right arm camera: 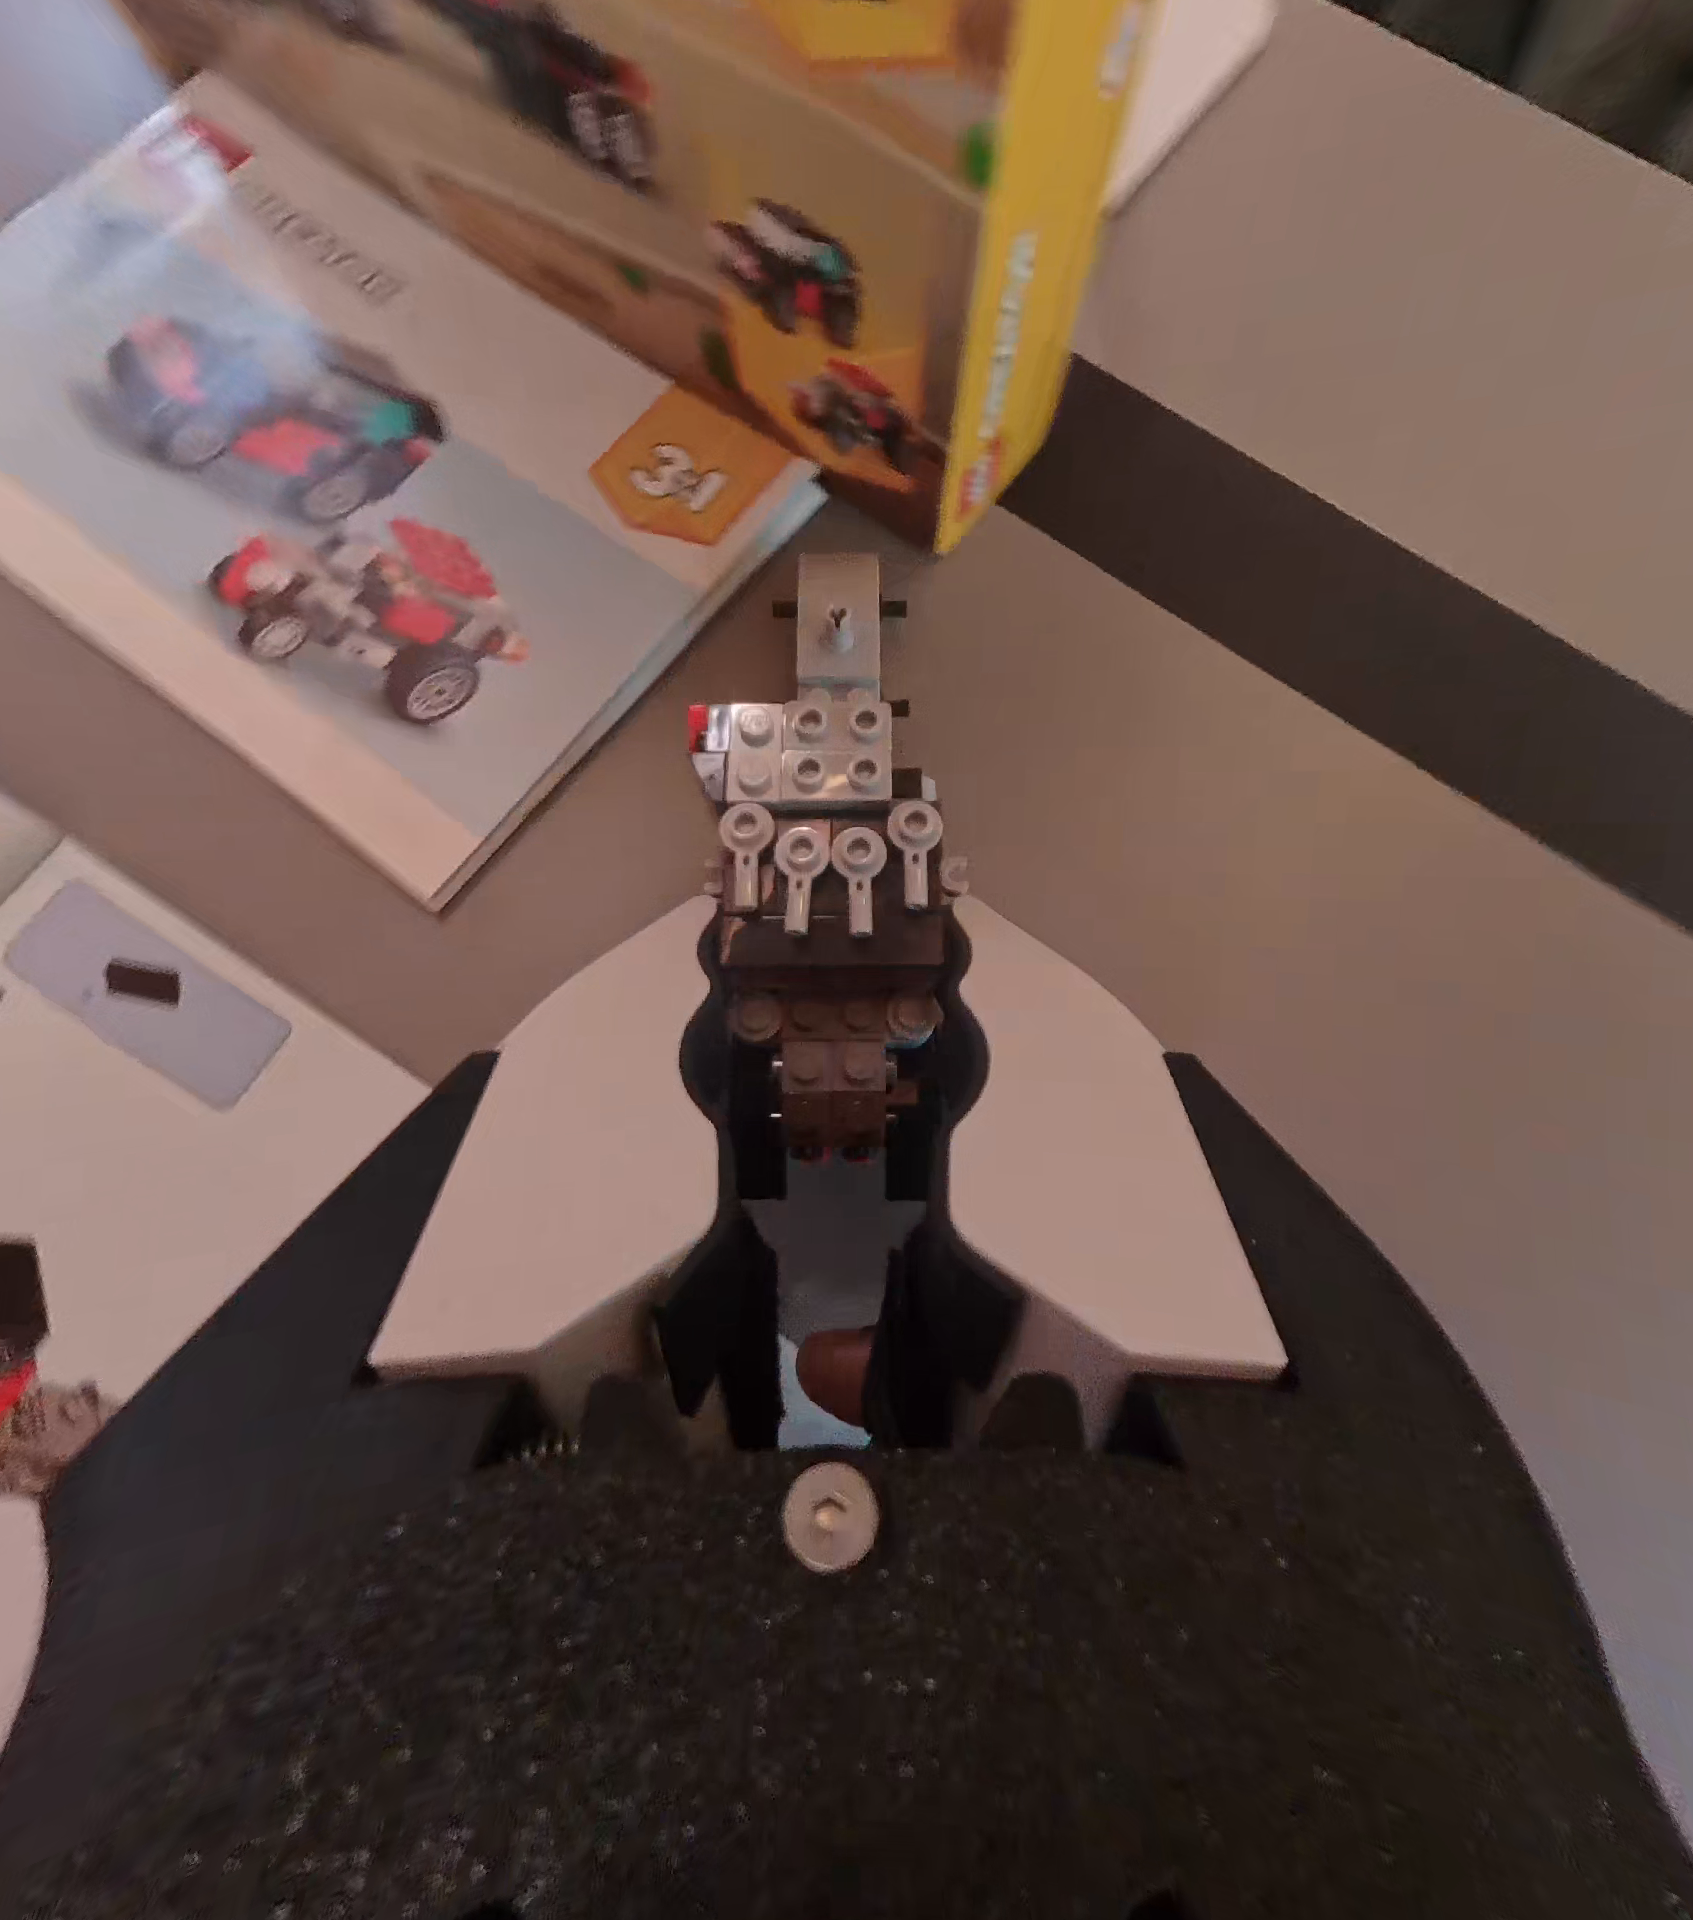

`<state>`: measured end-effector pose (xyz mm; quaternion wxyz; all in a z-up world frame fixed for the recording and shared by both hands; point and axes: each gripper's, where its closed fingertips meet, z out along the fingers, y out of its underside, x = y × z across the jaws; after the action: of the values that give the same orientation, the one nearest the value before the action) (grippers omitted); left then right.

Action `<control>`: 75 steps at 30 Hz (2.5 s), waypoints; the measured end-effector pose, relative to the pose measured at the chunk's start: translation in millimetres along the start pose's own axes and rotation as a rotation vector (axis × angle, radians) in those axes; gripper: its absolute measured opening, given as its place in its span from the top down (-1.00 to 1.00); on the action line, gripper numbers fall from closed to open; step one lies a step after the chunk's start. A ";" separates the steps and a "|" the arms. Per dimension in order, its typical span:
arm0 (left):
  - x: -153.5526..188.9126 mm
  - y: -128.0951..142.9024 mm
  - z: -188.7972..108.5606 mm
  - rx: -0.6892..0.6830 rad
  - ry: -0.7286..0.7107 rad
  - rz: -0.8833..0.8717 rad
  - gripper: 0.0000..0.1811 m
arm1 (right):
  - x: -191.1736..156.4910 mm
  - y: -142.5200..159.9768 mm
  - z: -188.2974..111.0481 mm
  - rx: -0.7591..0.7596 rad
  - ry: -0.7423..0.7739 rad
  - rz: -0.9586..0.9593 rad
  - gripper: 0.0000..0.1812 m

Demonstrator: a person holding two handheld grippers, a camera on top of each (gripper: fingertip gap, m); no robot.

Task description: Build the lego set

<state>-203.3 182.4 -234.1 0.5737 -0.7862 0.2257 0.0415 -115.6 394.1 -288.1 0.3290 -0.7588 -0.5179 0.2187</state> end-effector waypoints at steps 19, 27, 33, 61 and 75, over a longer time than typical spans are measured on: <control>-106.6 10.9 -55.6 0.174 -0.494 -0.478 0.65 | -145.6 6.9 -79.9 0.242 -0.327 0.010 0.56; -117.9 7.5 -70.1 0.247 -0.574 -0.468 0.65 | -176.4 48.0 -34.3 0.001 -0.259 -0.252 0.36; -114.0 9.8 -64.8 0.236 -0.540 -0.467 0.68 | -154.0 77.8 -65.1 -0.010 -0.400 -0.370 0.37; -78.6 -49.2 -67.0 0.560 -0.411 -0.088 0.87 | -107.3 -19.4 -157.2 0.906 0.221 -0.599 0.88; -29.3 -83.3 -48.6 0.651 -0.160 -0.083 -0.29 | -118.7 -31.6 -150.0 0.951 0.135 -0.473 -0.63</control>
<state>-205.4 166.6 -134.5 0.8118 -0.5645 0.1491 0.0052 -78.7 250.7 -163.0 0.7092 -0.4009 -0.4964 0.2998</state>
